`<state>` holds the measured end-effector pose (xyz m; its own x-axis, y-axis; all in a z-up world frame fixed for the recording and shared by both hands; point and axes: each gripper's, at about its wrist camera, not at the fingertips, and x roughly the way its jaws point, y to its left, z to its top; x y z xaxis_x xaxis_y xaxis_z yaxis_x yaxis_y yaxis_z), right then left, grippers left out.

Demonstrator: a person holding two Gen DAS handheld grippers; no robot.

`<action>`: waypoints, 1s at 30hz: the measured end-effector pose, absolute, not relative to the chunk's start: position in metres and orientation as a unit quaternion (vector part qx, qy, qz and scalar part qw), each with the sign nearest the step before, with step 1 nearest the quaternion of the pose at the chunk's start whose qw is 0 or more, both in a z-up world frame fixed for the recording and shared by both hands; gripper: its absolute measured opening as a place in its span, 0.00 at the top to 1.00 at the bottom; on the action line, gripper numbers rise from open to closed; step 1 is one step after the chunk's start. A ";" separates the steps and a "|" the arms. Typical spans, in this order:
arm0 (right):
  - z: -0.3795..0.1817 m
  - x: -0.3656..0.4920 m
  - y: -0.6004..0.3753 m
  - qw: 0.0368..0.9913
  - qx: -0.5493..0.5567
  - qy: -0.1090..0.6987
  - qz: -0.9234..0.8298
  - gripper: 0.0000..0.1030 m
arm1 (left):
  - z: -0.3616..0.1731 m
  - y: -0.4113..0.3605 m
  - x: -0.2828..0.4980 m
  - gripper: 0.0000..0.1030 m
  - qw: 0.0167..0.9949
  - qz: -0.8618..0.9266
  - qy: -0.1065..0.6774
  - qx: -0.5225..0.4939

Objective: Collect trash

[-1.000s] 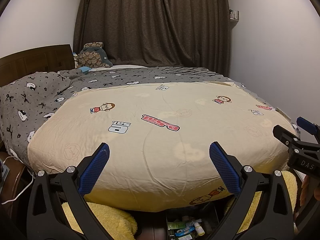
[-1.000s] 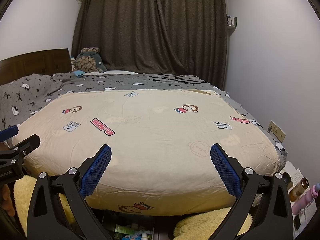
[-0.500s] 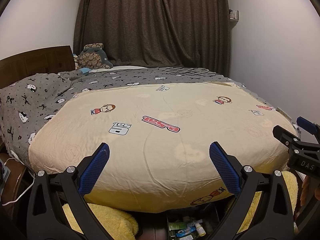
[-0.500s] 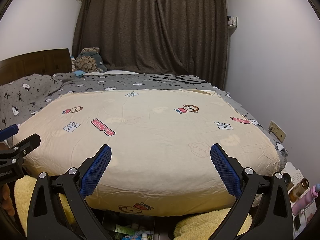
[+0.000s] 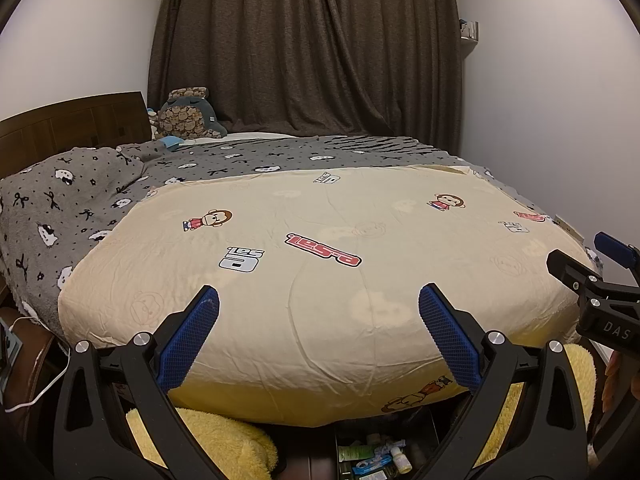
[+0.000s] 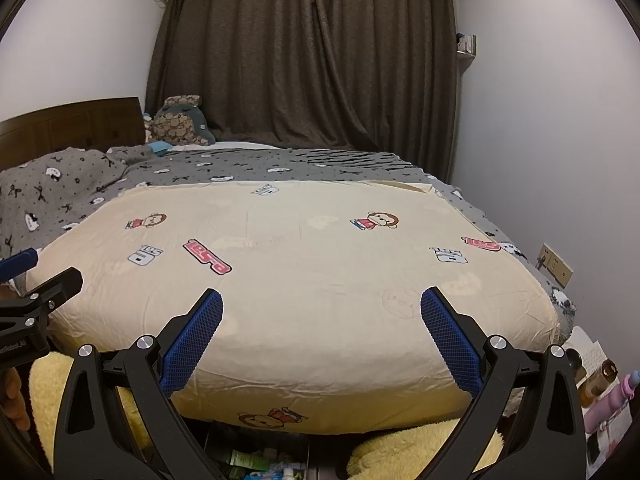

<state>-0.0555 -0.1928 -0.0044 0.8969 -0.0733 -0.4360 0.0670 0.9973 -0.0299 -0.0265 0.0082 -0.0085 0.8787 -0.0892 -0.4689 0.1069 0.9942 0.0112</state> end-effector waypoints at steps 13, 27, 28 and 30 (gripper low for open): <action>-0.002 -0.055 -0.194 0.974 -0.006 0.223 -0.036 0.03 | -0.006 0.010 -0.026 0.08 0.970 -0.051 0.239 0.018; -0.002 -0.057 -0.194 0.974 -0.007 0.223 -0.035 0.03 | -0.005 0.009 -0.027 0.08 0.970 -0.051 0.238 0.017; -0.001 -0.057 -0.193 0.974 -0.007 0.222 -0.035 0.03 | -0.005 0.009 -0.027 0.08 0.970 -0.052 0.238 0.017; -0.001 -0.057 -0.194 0.974 -0.006 0.222 -0.036 0.03 | -0.005 0.008 -0.026 0.08 0.970 -0.053 0.238 0.017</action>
<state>-0.0569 -0.1939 -0.0014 0.8989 -0.0721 -0.4321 0.0668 0.9974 -0.0273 -0.0264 0.0085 -0.0052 0.8812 -0.0948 -0.4631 0.1107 0.9938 0.0072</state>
